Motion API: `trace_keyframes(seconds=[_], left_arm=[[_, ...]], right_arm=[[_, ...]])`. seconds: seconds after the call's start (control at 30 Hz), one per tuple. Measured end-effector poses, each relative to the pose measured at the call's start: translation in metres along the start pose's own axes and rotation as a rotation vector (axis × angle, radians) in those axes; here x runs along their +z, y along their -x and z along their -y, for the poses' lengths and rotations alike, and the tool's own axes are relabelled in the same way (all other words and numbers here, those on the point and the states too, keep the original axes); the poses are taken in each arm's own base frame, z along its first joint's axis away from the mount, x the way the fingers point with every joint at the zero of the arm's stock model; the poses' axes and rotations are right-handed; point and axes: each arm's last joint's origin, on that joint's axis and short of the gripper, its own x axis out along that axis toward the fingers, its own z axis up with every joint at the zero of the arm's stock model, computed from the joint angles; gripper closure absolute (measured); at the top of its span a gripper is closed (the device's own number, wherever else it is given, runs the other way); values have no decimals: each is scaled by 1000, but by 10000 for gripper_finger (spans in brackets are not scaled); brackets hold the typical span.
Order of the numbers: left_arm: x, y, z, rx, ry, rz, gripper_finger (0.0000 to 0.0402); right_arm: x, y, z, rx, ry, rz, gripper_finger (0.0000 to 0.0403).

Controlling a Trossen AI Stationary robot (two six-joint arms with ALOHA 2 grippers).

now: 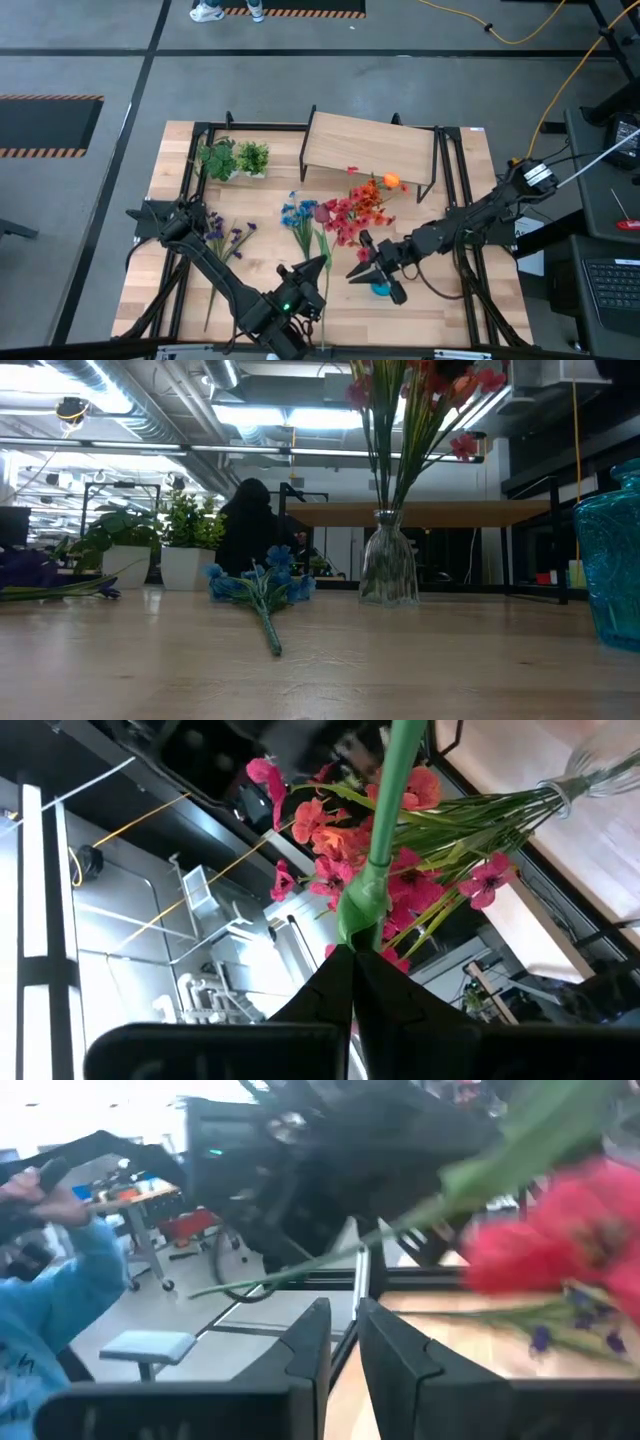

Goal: Pick and place flowers into a vace then onto a shelf
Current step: Put the dark red tulip into the blue vase

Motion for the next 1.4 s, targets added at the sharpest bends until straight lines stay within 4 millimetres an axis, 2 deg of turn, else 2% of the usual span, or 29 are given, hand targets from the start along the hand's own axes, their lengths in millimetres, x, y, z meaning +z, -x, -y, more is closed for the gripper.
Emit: trace_keyframes(seconds=[0.4, 0.8, 0.93, 1.1, 1.4], left_arm=[[0, 0, 0, -1, 24, -1, 400], [0, -1, 0, -1, 25, -1, 400], [0, -1, 0, -1, 40, -1, 400], [0, -1, 0, -1, 64, -1, 400], [0, -1, 0, -1, 53, -1, 400]], right_arm=[[-18, -14, 10, 0, 2, 78, 337], [-15, -37, 12, -2, -7, 112, 227], [-11, -41, 14, -5, -6, 131, 207], [-3, -45, 13, 69, -2, 139, 205], [-3, -47, 23, 44, -37, 117, 206]])
